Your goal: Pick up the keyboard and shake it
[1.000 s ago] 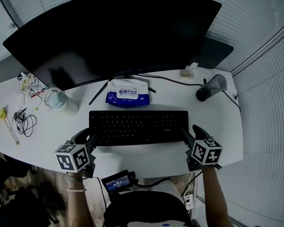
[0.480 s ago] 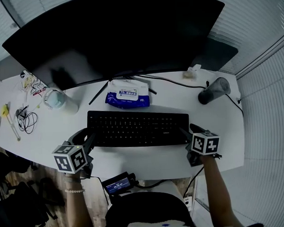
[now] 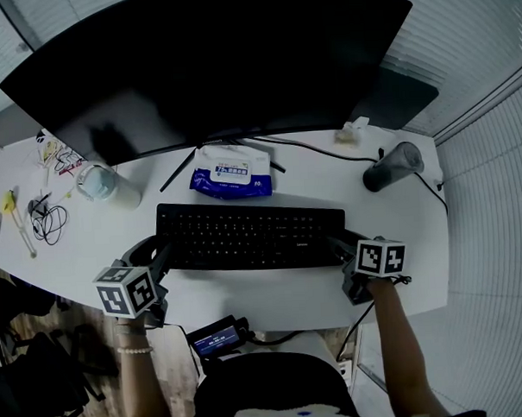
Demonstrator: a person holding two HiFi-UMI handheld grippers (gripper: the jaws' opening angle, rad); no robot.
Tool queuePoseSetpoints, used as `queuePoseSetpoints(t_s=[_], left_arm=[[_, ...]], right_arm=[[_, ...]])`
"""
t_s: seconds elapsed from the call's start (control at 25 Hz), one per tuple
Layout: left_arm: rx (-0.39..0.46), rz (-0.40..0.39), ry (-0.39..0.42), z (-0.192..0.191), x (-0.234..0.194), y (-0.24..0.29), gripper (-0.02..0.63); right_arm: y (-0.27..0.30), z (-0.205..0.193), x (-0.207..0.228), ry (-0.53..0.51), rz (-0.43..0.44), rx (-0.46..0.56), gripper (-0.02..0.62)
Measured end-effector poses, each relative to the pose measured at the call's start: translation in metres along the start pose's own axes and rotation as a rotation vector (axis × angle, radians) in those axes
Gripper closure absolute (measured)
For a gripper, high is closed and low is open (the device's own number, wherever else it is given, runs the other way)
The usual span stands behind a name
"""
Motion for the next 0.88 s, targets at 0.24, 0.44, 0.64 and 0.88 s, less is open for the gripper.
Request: queuePoseSetpoints(t_s=[0.24,0.44,0.64,0.88], left_arm=[[-0.004,0.009,-0.001,-0.001,0.002,0.003,0.420],[0.001,0.016,-0.001,-0.003,0.004,0.005,0.422],[0.034,0.011,0.015,0.001,0.010,0.002,0.422],[0.136,0.028,0.080,0.016,0.018,-0.005,0.425]], right_arm=[[-0.001,0.001,0.000,0.009,-0.021,0.007,0.313],[-0.005,-0.002,0.001,0.006,-0.035,0.031,0.314],[-0.020,0.001,-0.005,-0.023,-0.036,0.095,0.314],[-0.043,0.011,-0.020,-0.095,-0.031,0.229,0.314]])
Point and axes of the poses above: the fingertips, and each gripper's own axes: y forward along the fingers, x to its right, z out of its top, the point moved 9 cm from there along -y, backward along the fingers, and after that the axes turned 8 degrees about y, right-handed, at the moved point
